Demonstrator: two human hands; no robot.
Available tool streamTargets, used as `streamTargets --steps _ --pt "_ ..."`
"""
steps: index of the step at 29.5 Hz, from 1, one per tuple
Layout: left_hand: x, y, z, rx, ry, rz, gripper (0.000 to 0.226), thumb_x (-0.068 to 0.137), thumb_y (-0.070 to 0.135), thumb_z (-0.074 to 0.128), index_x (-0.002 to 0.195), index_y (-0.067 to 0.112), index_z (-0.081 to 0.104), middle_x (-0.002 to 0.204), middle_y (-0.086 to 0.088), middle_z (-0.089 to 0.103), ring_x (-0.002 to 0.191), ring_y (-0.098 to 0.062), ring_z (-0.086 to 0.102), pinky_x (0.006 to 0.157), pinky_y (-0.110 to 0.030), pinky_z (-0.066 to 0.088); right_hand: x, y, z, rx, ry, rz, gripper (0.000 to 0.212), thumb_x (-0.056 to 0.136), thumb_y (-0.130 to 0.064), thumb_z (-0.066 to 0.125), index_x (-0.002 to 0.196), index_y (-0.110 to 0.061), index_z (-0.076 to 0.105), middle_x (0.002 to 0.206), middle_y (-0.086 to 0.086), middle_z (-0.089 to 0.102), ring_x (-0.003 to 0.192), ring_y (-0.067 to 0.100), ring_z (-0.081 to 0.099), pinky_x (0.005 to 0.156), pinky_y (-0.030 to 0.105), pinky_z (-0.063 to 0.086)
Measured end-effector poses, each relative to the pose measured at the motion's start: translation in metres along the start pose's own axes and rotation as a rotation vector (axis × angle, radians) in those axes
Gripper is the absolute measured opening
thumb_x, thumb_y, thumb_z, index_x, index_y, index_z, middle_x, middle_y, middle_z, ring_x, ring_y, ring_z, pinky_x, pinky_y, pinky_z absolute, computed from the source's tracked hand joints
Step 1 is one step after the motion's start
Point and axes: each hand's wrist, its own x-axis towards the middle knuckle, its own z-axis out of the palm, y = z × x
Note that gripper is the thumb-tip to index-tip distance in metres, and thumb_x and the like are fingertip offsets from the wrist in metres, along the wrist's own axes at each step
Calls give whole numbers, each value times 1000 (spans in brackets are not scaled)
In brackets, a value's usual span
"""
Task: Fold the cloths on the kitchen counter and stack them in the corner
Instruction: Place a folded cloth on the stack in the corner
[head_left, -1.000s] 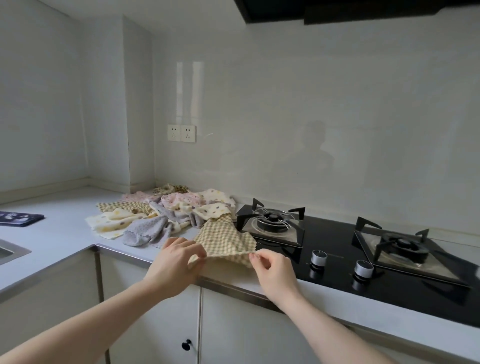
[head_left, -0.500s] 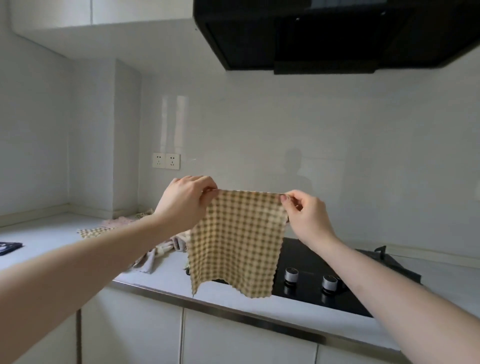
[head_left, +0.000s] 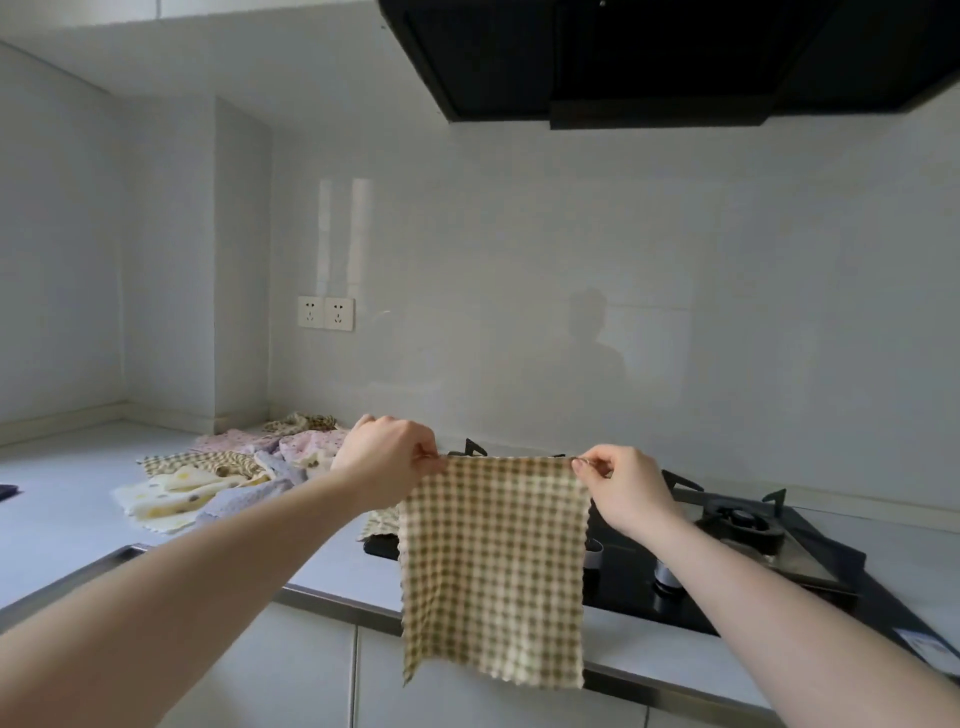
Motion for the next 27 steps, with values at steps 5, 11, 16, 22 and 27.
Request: streamTargets --steps 5,11,16,22,27 --pt "13 -6 43 -14 -138 -67 19 99 37 59 94 26 73 90 3 71 81 -25 64 61 -29 41 19 26 33 8 -50 133 24 95 -31 69 71 -26 68 70 -6 73 63 16 71 71 35 59" --pt "31 -7 74 -78 -92 -171 18 100 34 57 106 32 74 106 7 74 91 -22 67 68 -29 49 42 31 58 219 -44 253 21 99 -16 64 81 -26 64 88 2 75 61 16 75 68 37 64" --pt "29 -5 79 -111 -33 -218 19 100 37 59 109 30 74 107 4 74 97 -25 66 74 -31 51 42 39 63 113 2 209 17 95 -18 66 82 -30 70 85 -6 73 85 15 70 71 22 50" --pt "8 -5 86 -190 -97 -114 16 98 32 61 105 28 76 105 6 75 97 -19 68 83 -35 56 17 50 60 145 -28 164 16 91 -20 69 79 -30 74 81 -15 72 85 3 67 70 15 48" --pt "-21 5 84 -167 -76 -35 17 98 33 61 107 31 76 99 8 77 83 -16 68 80 -33 55 -16 60 57 84 -60 57 19 87 -18 69 77 -33 74 78 -16 74 80 -1 69 80 27 58"
